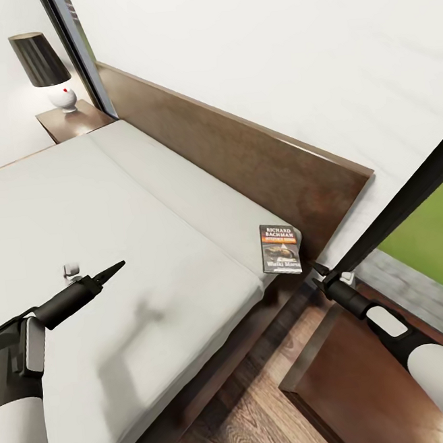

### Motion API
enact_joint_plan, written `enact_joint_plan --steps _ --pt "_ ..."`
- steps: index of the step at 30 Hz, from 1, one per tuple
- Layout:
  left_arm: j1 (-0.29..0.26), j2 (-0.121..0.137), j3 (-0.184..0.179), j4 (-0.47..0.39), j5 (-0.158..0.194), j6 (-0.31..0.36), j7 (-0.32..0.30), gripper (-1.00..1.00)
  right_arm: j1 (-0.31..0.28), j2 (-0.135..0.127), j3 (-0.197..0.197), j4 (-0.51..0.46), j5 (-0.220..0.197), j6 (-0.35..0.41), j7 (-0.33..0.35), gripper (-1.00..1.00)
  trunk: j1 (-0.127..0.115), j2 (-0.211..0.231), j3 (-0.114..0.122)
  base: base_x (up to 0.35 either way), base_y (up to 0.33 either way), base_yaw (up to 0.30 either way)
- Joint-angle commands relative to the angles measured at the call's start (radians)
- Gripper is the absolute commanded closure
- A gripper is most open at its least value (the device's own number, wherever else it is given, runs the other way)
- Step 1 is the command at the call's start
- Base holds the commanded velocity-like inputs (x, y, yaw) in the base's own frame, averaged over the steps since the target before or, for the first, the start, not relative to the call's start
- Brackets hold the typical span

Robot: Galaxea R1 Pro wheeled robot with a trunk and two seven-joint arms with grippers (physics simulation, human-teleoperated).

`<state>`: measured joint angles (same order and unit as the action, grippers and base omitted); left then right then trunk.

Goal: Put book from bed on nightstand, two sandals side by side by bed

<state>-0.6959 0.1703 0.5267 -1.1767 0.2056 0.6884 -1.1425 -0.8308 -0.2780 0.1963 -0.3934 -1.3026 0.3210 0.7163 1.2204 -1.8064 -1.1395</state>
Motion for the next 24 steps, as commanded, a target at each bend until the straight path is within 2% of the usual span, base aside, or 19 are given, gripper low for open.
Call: enact_joint_plan --steps 1,6,14,24 --pt "-0.001 0.0 0.001 0.0 0.003 0.008 -0.002 -1.0 -0.001 -0.001 0.005 0.0 -0.011 0.006 0.002 -1.0 0.0 0.0 -0.001 0.0 0.0 0.0" --pt "-0.001 0.0 0.001 0.0 0.003 0.008 -0.002 -1.0 -0.001 0.0 0.005 0.0 -0.011 0.006 0.002 -1.0 0.0 0.0 -0.001 0.0 0.0 0.009" --pt "-0.001 0.0 0.001 0.0 0.003 0.008 -0.002 -1.0 -0.001 0.0 0.003 -0.001 -0.011 0.006 0.002 -1.0 0.0 0.0 -0.001 0.0 0.0 0.139" --pt "-0.001 0.0 0.001 0.0 0.003 0.008 -0.002 -1.0 -0.001 0.0 0.003 -0.001 -0.011 0.006 0.002 -1.0 0.0 0.0 -0.001 0.0 0.0 0.012"
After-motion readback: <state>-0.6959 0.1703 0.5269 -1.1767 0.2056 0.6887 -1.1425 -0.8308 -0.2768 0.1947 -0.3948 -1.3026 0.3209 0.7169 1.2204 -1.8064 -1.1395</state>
